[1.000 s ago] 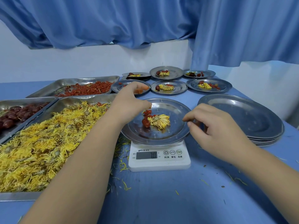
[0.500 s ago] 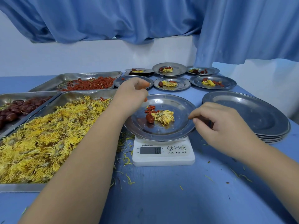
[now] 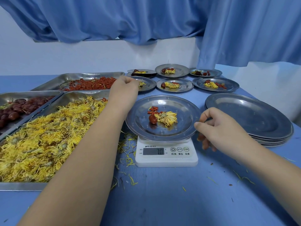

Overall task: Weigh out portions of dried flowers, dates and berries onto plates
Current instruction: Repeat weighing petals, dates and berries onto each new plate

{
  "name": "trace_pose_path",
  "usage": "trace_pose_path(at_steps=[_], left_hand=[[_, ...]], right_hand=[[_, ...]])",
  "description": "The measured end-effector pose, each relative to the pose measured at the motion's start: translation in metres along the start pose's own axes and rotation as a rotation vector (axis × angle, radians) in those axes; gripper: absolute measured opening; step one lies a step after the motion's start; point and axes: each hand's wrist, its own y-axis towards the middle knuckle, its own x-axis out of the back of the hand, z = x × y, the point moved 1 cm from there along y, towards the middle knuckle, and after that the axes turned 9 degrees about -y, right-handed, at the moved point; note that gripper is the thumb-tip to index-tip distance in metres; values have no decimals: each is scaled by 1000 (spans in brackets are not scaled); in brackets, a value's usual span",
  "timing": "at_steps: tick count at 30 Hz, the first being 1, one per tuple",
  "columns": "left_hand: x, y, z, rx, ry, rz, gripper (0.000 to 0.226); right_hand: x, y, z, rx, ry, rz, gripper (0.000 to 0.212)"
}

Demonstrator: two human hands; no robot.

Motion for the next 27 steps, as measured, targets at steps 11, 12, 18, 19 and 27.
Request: trace_pose_path(at_steps=[11,12,18,19,27], left_hand=[[-2,3,-4,198,-91,17,20],[-2,3,-4,195,-109,12,20],[3,7,0,115,-354,-101,18],[3,8,-1,113,-422,-120,23],[6,7,-11,176,-832,-120,34]], right_hand=[[-5,0,3,-99,462,50,13],[-5,0,3,-96,493,51,13],[0,3,2,-94,668,4,18],[3,5,3,-89,703,-4,19],[31,31,11,-77,851,-55,28]])
